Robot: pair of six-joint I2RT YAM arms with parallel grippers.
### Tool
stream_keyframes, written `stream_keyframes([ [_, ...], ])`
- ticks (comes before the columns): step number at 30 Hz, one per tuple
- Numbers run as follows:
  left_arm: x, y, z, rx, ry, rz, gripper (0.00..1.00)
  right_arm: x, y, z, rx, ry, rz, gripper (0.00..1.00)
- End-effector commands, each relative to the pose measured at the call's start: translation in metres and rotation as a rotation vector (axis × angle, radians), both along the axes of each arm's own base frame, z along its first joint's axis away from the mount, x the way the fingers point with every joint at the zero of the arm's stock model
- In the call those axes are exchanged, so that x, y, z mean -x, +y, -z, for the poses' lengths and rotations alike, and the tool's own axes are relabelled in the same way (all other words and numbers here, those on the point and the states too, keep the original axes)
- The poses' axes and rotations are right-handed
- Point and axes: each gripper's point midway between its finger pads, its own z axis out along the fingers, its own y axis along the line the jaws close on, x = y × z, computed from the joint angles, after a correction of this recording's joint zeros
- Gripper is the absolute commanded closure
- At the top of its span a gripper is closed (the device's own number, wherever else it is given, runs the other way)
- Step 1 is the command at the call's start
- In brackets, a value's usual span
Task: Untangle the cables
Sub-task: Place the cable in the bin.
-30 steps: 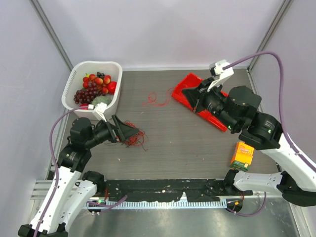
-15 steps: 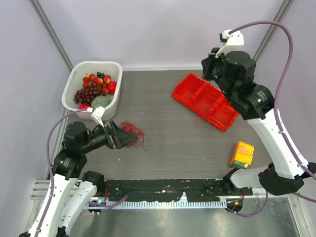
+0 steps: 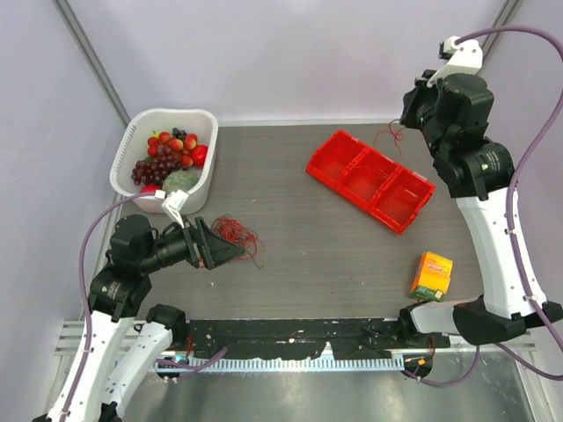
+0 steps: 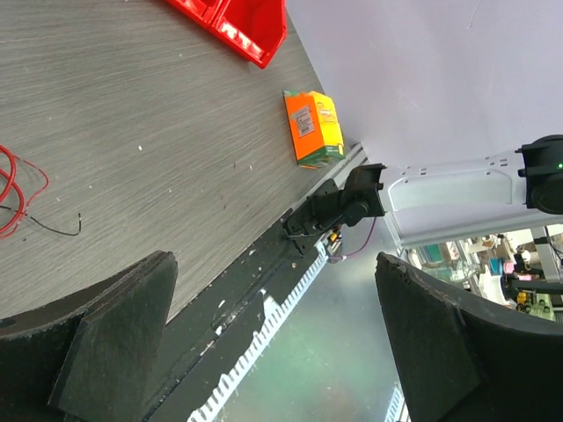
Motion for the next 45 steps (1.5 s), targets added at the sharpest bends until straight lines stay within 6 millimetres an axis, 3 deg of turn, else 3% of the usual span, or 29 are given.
stream_keyframes([
  [1,0.003,0.0,-0.009,-0.003,-0.033,0.022,0.0,-0.007,-0.007,-0.028,-0.034,-0.068,-0.018,0.99],
  [8,0.002,0.0,-0.011,-0.003,-0.038,0.019,0.0,-0.023,-0.037,-0.018,-0.029,-0.045,0.033,0.99],
  [22,0.004,0.002,-0.011,-0.021,-0.036,0.018,0.01,-0.04,-0.059,0.022,-0.023,0.016,0.088,0.99],
  [25,0.004,0.001,-0.008,-0.023,-0.025,0.019,0.0,-0.04,-0.06,0.023,-0.035,0.016,0.08,0.99],
  [32,0.005,0.001,-0.011,-0.018,-0.034,0.025,0.0,-0.032,-0.063,-0.006,-0.051,-0.042,0.08,0.99],
  [35,0.005,0.001,-0.011,-0.018,-0.034,0.025,0.0,-0.033,-0.067,-0.007,-0.048,-0.041,0.092,0.99],
  [45,0.007,0.001,-0.008,-0.018,-0.024,0.034,0.01,-0.042,-0.08,0.036,-0.024,0.032,0.143,0.99],
])
